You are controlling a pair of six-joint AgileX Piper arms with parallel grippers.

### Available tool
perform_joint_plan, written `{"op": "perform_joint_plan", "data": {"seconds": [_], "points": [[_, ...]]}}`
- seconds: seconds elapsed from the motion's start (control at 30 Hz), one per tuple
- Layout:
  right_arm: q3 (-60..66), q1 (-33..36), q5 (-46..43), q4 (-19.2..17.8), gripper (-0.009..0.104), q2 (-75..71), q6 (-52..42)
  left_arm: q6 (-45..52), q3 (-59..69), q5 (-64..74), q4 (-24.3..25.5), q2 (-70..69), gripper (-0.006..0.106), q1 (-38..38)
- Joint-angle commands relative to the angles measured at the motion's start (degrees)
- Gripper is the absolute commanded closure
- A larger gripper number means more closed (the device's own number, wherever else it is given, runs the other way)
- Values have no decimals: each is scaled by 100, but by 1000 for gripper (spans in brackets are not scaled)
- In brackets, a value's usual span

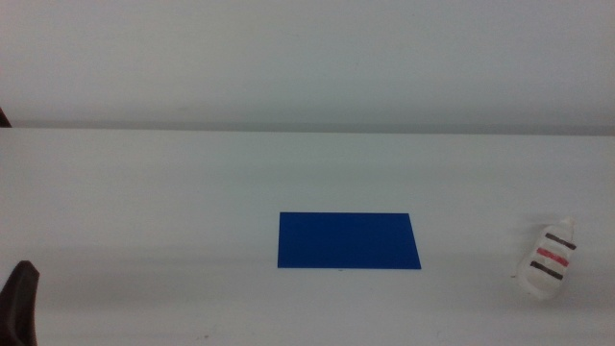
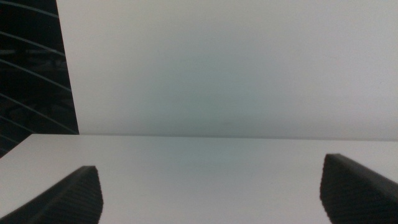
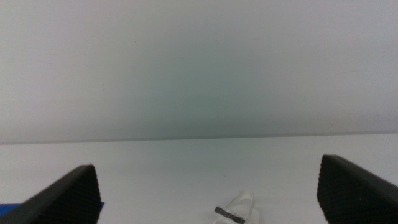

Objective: Use one arm to grab the shoe from the table and place it on the mat.

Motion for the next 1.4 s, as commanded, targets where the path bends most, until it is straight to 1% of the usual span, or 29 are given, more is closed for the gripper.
{"op": "perform_joint_plan", "data": {"seconds": [0.0, 0.07, 0.13, 0.27, 0.33, 0.37, 0.4, 0.43, 0.5, 0.63, 0.7, 0.77, 0.87, 0.93, 1.0, 1.17, 1.27, 1.37], "points": [[210, -23, -12, 77, 2, -221, 15, -34, 244, -97, -3, -235, 7, 11], [27, -23, 192, 191, 2, -192, 15, -34, 244, -97, -3, -235, 7, 11], [-315, -23, 635, 302, 2, 8, 15, -34, 244, -97, -3, -235, 7, 11], [-1147, 7, 1306, 588, 2, 916, 106, -34, 244, -97, -3, -235, 7, 11], [-1802, 7, 2115, 800, 2, 1557, 223, -34, 244, -97, -3, -235, 7, 11], [-2098, 7, 2717, 994, 2, 1826, 308, -34, 244, -97, -3, -235, 7, 11], [-2492, 7, 3407, 1097, 2, 2163, 361, -34, 244, -97, -3, -235, 7, 11], [-2880, 7, 4061, 1107, 2, 2508, 364, -34, 244, -97, -3, -235, 7, 11], [-3539, 7, 4939, 1067, 2, 3095, 391, -34, 244, -97, -3, -235, 7, 11], [-4278, 7, 5822, 1171, 2, 4068, 448, -34, 244, -97, -3, -235, 7, 11], [-4389, 7, 5893, 1185, 2, 4334, 438, -34, 244, -97, -3, -235, 7, 11], [-4390, 7, 5718, 1173, 2, 4539, 444, -34, 244, -97, -3, -235, 7, 11], [-4460, -4, 5653, 929, 2, 5071, 608, -34, 244, -97, -3, -235, 7, 11], [-4644, -17, 5898, 628, 2, 5578, 827, -34, 244, -97, -3, -235, 7, 11], [-4893, -126, 6105, 424, 2, 6094, 1127, -34, 244, -97, -3, -235, 7, 11], [-5486, -413, 5866, 277, 2, 7271, 1405, -34, 244, -97, -3, -235, 7, 11], [-5750, -590, 5608, 285, 2, 7882, 1456, -34, 244, -97, -3, -235, 7, 11], [-5969, -627, 5413, 267, 2, 8480, 1498, -34, 244, -97, -3, -235, 7, 11]]}}
